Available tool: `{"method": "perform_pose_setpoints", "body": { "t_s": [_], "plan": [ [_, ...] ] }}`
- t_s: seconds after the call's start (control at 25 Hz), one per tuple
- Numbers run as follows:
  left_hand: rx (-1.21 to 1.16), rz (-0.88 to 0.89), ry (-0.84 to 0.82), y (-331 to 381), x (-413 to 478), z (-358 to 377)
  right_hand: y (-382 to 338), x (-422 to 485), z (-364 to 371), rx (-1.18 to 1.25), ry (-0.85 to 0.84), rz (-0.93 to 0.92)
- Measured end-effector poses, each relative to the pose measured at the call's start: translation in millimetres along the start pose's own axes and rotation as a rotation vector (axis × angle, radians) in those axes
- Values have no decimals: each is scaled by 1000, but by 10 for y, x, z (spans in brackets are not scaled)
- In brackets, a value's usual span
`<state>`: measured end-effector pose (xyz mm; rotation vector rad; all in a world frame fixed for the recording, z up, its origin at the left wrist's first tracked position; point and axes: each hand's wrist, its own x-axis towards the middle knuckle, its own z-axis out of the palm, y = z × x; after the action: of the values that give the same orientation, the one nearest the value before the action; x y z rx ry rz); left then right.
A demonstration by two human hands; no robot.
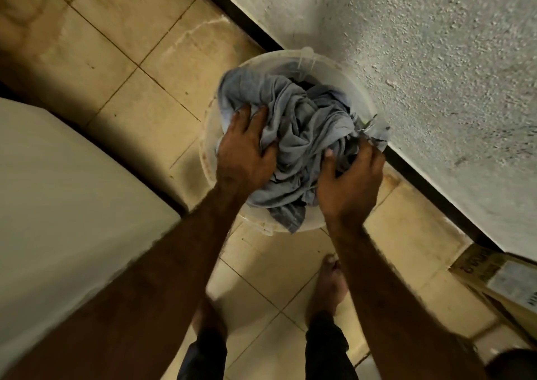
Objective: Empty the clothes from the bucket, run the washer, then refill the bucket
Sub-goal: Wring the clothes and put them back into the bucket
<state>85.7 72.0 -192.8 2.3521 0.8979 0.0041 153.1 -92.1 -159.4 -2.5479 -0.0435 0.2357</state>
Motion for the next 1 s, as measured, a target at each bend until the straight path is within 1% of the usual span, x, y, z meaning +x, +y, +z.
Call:
{"method": "perform_pose_setpoints", "body": {
  "t_s": [0.12, 0.2, 0.28, 0.36, 0.44, 0.52, 0.6, 0.68, 0.88, 1.0],
  "plan": [
    [8, -8, -39, 1, -7, 43, -46, 161, 195, 62, -163, 113],
    [26, -89, -163, 4, 18, 62, -18, 281, 375, 88, -293, 153],
    [66, -124, -302, -56, 41, 85, 41, 393, 540, 141, -433, 125],
    [88, -73, -406, -181, 133, 132, 135, 528, 719, 151, -549, 86],
    [119, -20, -451, -315, 262, 233, 205, 648, 878, 90, -634, 47],
    [165, -14, -484, -385, 401, 347, 269, 768, 1030, 2, -688, 20],
    [216, -67, -567, -410, 495, 457, 334, 836, 1149, -46, -731, -10],
    [263, -114, -605, -399, 516, 586, 411, 870, 1271, -77, -764, -6],
    [246, -161, -582, -596, 502, 938, 634, 883, 1653, -159, -739, 4],
    [287, -148, -559, -658, 485, 1077, 695, 923, 1753, -193, -770, -5]
  ]
}}
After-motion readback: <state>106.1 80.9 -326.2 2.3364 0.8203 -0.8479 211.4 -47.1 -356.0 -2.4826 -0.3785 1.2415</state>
